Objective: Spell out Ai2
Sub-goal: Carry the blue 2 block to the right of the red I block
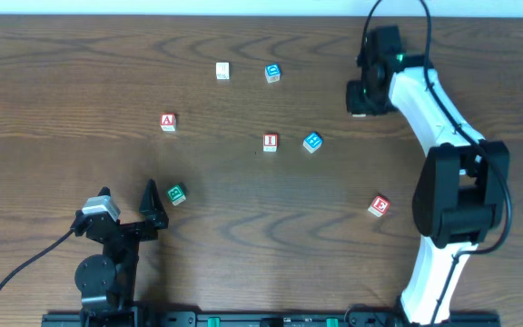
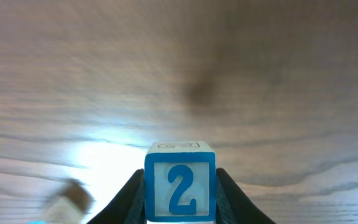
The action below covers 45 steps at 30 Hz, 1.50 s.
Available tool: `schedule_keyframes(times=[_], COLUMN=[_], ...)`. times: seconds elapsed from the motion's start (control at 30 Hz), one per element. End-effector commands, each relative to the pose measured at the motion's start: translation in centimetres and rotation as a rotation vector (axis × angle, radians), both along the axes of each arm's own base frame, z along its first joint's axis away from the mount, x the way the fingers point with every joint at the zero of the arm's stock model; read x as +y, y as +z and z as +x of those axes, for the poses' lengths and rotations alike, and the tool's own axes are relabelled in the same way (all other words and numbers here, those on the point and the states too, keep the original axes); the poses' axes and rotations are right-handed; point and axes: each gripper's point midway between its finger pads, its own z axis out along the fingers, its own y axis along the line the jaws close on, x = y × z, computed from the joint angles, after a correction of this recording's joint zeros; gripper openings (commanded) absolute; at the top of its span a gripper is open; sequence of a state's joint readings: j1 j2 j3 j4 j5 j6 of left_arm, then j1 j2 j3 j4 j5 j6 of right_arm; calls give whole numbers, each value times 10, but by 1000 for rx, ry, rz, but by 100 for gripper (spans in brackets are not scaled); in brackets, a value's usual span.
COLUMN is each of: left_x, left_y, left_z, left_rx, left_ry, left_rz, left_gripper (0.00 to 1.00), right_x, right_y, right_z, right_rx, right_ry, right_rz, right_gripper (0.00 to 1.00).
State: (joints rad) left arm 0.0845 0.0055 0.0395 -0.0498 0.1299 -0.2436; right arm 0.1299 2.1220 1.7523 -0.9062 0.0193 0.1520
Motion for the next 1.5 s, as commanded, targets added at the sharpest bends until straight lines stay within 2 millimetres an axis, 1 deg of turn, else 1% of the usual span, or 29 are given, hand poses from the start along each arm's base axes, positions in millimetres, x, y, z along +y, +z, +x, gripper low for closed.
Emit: schedule_keyframes(times=[0.0, 0.1, 0.13, 0.2, 0.3, 0.33, 0.4, 0.43, 0.6, 0.7, 0.9, 1.0, 1.1, 1.3, 1.4, 1.47], left_x=[2, 2, 2, 2, 2, 2, 2, 2, 2, 2, 2, 2, 2, 2, 2, 2], left_y=[-20, -20, -20, -20, -20, -20, -20, -20, -20, -20, -20, -20, -20, -20, -20, -20], left_z=[1, 1, 1, 1, 1, 1, 1, 1, 1, 1, 1, 1, 1, 1, 1, 1], left_rx=[47, 47, 47, 47, 47, 47, 47, 47, 47, 47, 47, 47, 47, 47, 47, 47], left_ry=[12, 12, 12, 12, 12, 12, 12, 12, 12, 12, 12, 12, 12, 12, 12, 12], left_rz=[-10, -10, -10, -10, -10, -10, -10, -10, -10, -10, -10, -10, -10, -10, -10, -10], left_gripper=[95, 95, 95, 95, 95, 95, 95, 95, 95, 95, 95, 95, 95, 95, 95, 95], right_x=[28, 54, 69, 97, 132, 146, 162, 166, 164, 150, 138, 134, 134, 131, 124, 116], right_y=[35, 61, 69, 78, 77, 74, 69, 65, 53, 34, 0, -9, -16, -28, -36, -39], right_z=[6, 3, -1, -9, -23, -31, -37, -40, -46, -51, -56, -56, -58, -63, -69, -69], right_rx=[-30, -42, -47, -53, -46, -39, -40, -35, -8, 34, 70, 79, 93, 109, 129, 136], right_ry=[21, 76, 105, 165, 229, 235, 267, 269, 270, 253, 232, 221, 219, 218, 213, 198], right_rz=[17, 21, 23, 26, 29, 34, 30, 30, 20, -9, -9, 15, 51, 45, 26, 8], right_gripper=[1, 1, 1, 1, 1, 1, 1, 1, 1, 2, 2, 2, 1, 2, 2, 2])
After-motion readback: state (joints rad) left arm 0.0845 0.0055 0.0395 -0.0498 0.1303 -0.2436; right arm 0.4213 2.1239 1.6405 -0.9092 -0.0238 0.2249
